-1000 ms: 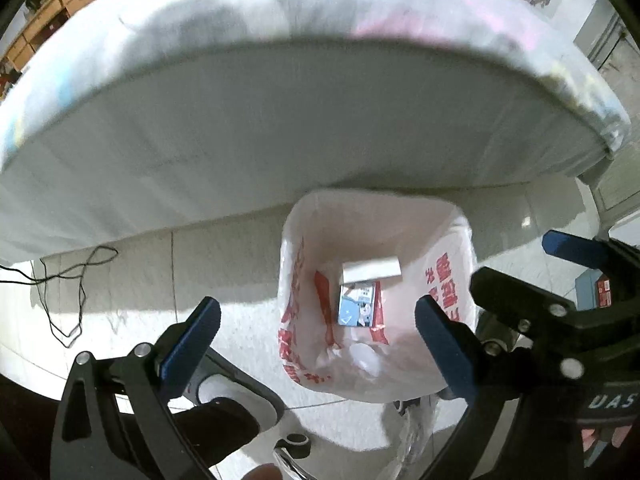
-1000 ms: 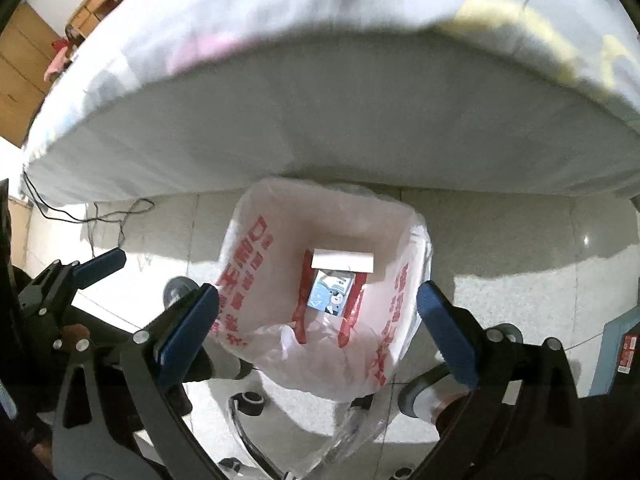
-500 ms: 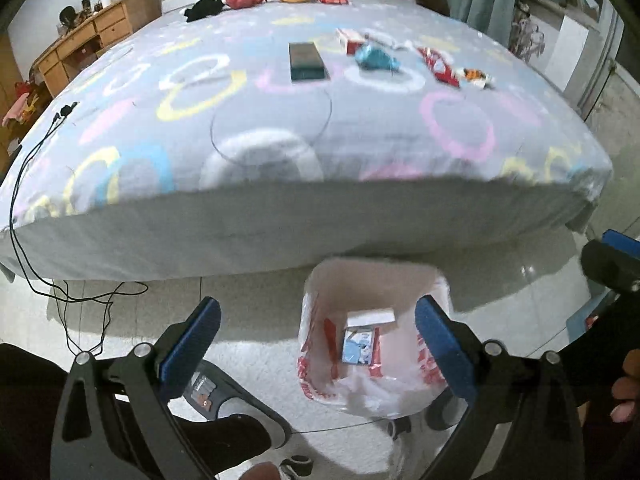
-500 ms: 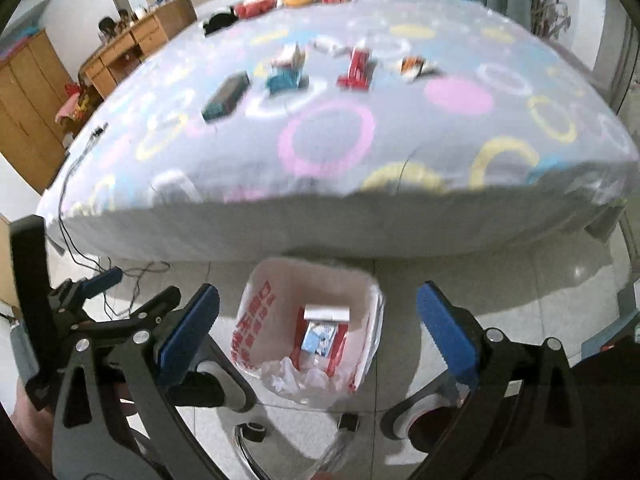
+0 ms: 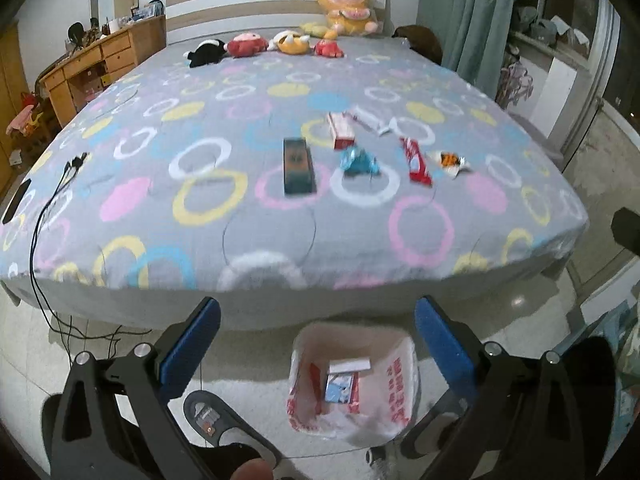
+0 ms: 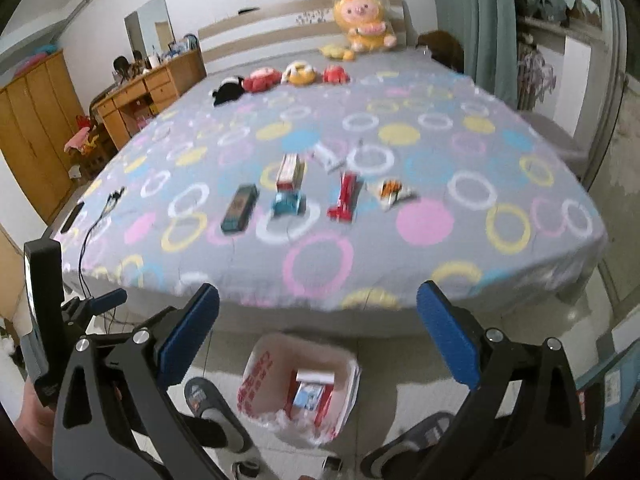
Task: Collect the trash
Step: 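Raise both tools back over the bed toward the remaining items, then grasp the dark green box with the left tool while the right tool grasps the orange sachet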
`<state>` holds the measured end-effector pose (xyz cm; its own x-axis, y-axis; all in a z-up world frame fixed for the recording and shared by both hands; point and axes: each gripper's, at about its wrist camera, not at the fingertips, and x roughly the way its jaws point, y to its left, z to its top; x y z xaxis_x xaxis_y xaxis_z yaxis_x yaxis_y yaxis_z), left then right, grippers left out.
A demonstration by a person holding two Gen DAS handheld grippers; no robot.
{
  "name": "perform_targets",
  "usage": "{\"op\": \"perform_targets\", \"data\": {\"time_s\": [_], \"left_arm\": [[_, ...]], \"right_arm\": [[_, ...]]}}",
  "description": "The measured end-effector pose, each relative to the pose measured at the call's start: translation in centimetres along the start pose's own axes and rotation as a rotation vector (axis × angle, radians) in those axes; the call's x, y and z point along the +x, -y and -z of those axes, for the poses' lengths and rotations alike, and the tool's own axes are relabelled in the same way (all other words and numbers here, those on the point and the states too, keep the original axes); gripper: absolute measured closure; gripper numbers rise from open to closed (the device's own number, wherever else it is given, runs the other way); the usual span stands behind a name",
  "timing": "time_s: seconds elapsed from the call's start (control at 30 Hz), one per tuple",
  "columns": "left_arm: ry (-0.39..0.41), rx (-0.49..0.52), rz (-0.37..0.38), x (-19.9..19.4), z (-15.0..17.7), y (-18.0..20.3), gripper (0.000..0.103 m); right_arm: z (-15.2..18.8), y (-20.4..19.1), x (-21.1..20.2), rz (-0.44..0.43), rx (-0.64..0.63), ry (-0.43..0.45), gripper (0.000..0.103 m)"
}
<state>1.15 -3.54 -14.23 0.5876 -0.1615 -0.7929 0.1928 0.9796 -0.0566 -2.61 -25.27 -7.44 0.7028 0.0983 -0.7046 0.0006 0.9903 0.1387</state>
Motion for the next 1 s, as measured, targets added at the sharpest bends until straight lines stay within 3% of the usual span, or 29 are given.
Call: {"op": "perform_targets", "data": {"time_s": [0.23, 0.47, 0.73, 1.0], "left_arm": [[0.025, -0.012, -0.006, 0.0, -4.9, 0.0, 0.008], [0.003, -0.026, -0.011, 2.8, -9.5, -0.6, 0.008], [-0.055, -0.052, -0.026, 8.4, -13.3, -1.5, 0.008], [-0.155, -0.077, -0.046, 15.3, -15.3, -2.9, 0.008]], "right_arm": [[-5.7, 1.0, -0.3, 0.037, -0.022, 0.026, 0.007], [-11.2, 2.1, 2.8, 0.078, -0.051, -0.027, 0.007], [-15.3, 4.0, 10.3, 0.119, -0.068, -0.139, 0.007], [-16.1, 7.2, 19.0, 0.167, -0.036, -0.285, 0.007]]}}
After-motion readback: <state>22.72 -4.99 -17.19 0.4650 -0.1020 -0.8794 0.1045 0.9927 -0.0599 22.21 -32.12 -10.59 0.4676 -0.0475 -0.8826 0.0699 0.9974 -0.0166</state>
